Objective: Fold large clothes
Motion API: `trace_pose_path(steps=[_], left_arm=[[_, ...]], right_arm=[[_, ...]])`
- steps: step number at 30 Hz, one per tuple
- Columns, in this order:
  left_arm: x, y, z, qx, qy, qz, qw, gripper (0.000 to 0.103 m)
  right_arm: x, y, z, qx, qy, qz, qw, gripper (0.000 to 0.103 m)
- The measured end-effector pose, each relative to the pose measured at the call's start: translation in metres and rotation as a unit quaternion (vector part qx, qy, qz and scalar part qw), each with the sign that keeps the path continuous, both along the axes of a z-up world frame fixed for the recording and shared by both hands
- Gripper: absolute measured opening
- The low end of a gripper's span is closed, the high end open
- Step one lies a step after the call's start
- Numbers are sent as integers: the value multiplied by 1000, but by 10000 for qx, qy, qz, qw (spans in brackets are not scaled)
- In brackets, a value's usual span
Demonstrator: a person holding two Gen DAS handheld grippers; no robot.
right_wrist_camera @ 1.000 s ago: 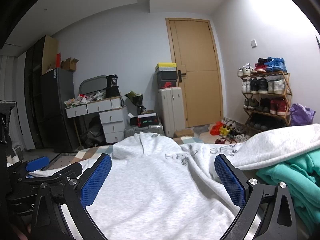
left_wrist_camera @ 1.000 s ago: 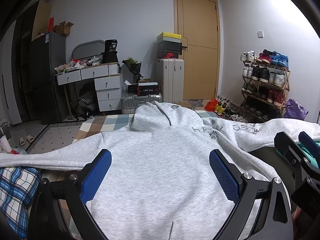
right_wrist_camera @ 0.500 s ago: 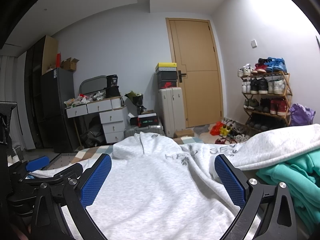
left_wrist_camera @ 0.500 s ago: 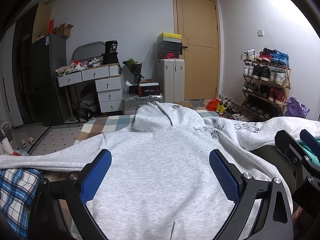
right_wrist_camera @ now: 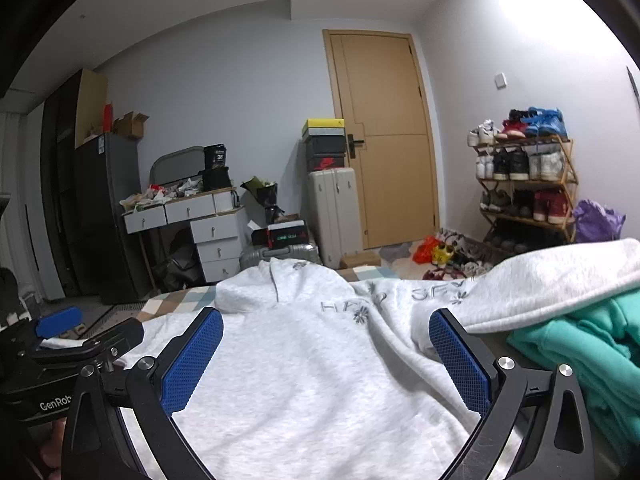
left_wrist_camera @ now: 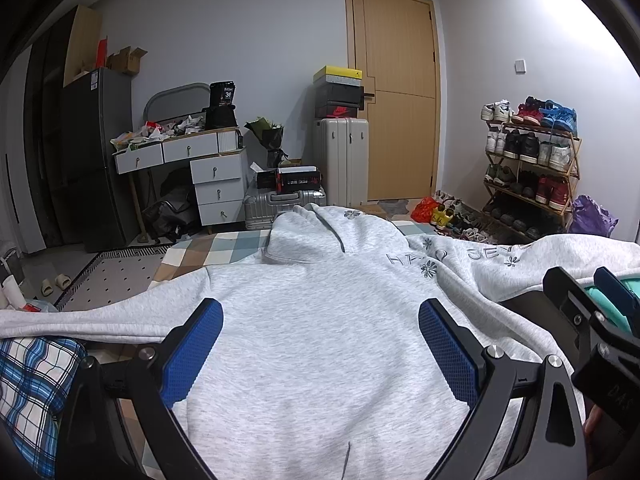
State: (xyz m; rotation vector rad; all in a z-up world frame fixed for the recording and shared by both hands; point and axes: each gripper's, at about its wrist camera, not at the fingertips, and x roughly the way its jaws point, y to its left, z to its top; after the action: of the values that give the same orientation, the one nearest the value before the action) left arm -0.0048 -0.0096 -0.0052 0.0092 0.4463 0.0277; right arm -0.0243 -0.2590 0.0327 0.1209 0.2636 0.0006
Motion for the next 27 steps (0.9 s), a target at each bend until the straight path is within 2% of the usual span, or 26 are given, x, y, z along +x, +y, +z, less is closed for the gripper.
trace_pose_path(steps=[5, 8, 11, 12, 17, 19, 23, 24, 25, 27], left_arm=[[2, 2, -2, -22, 113, -37, 9999, 96], [1, 1, -4, 13, 174, -74, 9998, 96], [0, 0, -5, -2, 231, -160, 9996, 96], [-1, -1, -5, -9, 240, -188, 9995, 96], [-3, -5, -2, -30, 235, -336, 9992, 96], [-3, -6, -3, -23, 227, -358, 9991, 96], [2, -13, -6, 30, 295, -413, 9987, 96], [3, -13, -7, 44, 321, -421, 9986, 96], [3, -15, -8, 58, 354, -429, 9984, 96], [4, -15, -9, 45, 381, -463, 9982, 96]], right_arm=[[6, -15, -2, 219, 93, -48, 9997, 103], [12, -50, 2, 631, 384, -72, 9972, 103], [14, -88, 9, 640, 615, -343, 9955, 103], [13, -107, 14, 585, 728, -614, 9937, 103], [4, -209, 33, 550, 1205, -1550, 9790, 103], [-3, -241, 36, 695, 1312, -1670, 9747, 103], [-17, -302, 35, 1277, 1494, -2019, 9595, 103], [-21, -317, 33, 1524, 1524, -2017, 9554, 101], [-25, -327, 31, 1687, 1504, -2039, 9525, 95], [-30, -341, 28, 1894, 1437, -2041, 9497, 93]])
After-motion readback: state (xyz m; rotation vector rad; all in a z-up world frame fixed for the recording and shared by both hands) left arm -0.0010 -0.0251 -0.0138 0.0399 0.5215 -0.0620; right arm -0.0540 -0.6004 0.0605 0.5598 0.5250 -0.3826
